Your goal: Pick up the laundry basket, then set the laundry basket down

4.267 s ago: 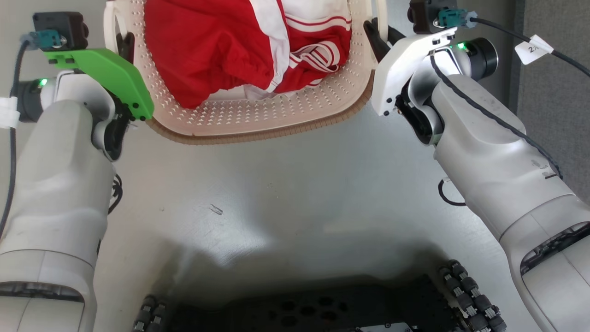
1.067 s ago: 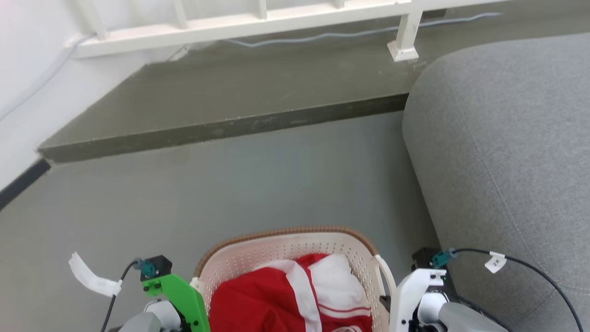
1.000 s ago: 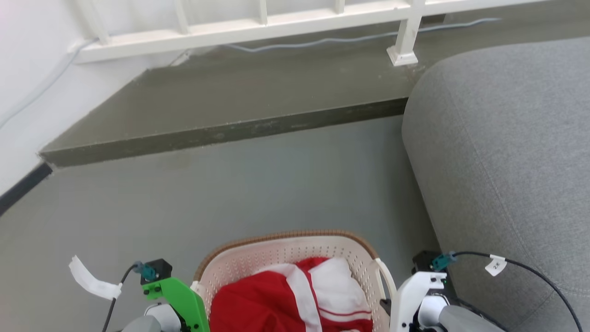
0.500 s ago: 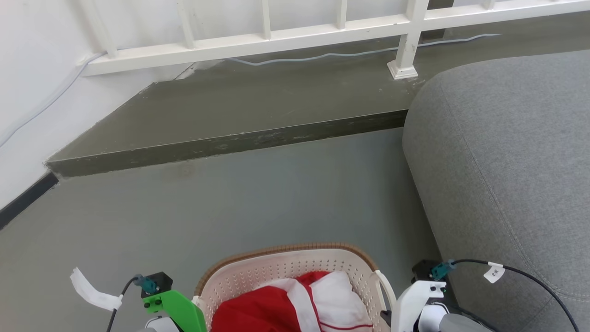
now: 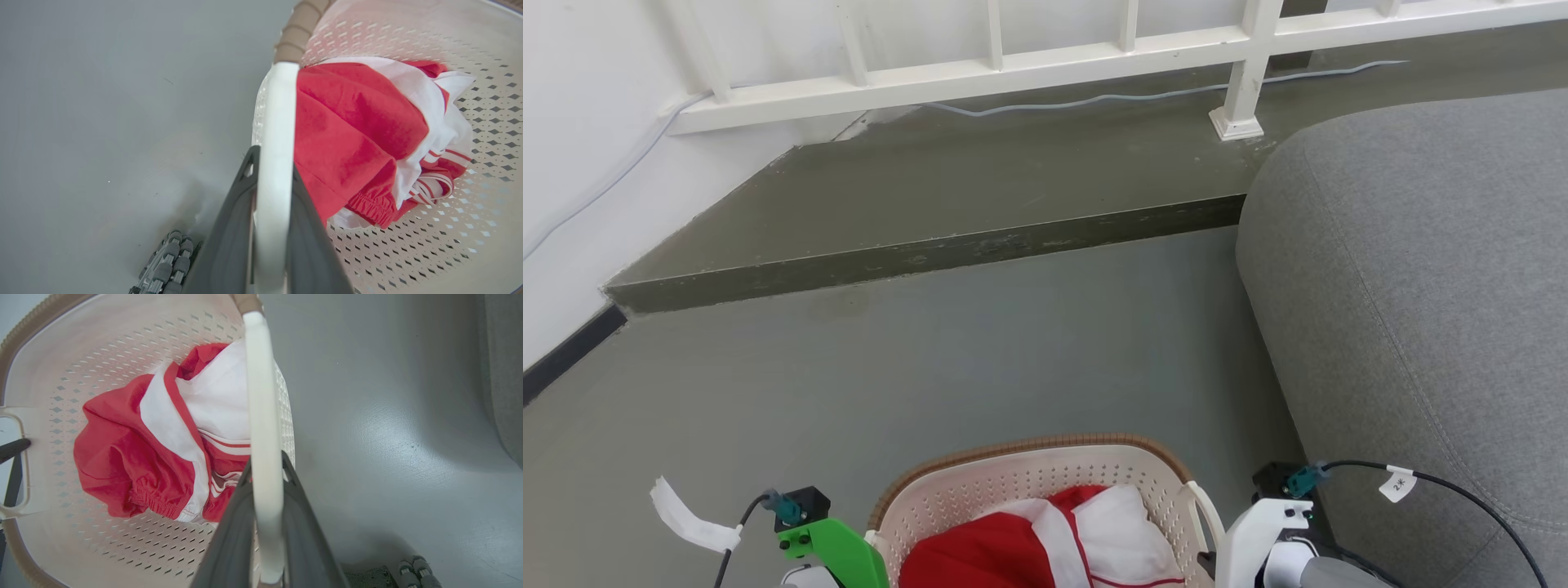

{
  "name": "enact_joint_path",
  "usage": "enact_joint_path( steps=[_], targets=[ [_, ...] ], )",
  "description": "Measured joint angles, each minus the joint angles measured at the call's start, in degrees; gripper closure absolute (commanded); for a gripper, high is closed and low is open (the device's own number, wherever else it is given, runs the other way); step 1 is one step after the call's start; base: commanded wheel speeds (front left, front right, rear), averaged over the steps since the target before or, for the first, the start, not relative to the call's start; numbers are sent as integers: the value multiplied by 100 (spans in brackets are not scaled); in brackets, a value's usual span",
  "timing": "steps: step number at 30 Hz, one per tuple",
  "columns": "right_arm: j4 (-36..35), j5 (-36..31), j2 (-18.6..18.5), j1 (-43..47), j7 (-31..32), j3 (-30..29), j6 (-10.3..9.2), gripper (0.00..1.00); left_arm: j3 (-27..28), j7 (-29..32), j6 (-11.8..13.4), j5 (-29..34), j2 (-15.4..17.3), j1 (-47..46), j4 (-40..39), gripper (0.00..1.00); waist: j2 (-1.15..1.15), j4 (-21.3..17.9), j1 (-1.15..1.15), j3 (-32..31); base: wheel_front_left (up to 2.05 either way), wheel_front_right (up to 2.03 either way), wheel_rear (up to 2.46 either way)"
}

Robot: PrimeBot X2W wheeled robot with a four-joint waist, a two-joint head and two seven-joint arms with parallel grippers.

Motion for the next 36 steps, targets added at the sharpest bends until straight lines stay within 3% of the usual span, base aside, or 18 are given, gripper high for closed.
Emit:
enact_joint_path(
  steps=[36],
  targets=[
    [2, 193, -16, -20, 18, 144, -108, 100, -177, 115, 9, -127, 18, 14, -98, 100, 0, 29, 0, 87, 0, 0, 0]
  ],
)
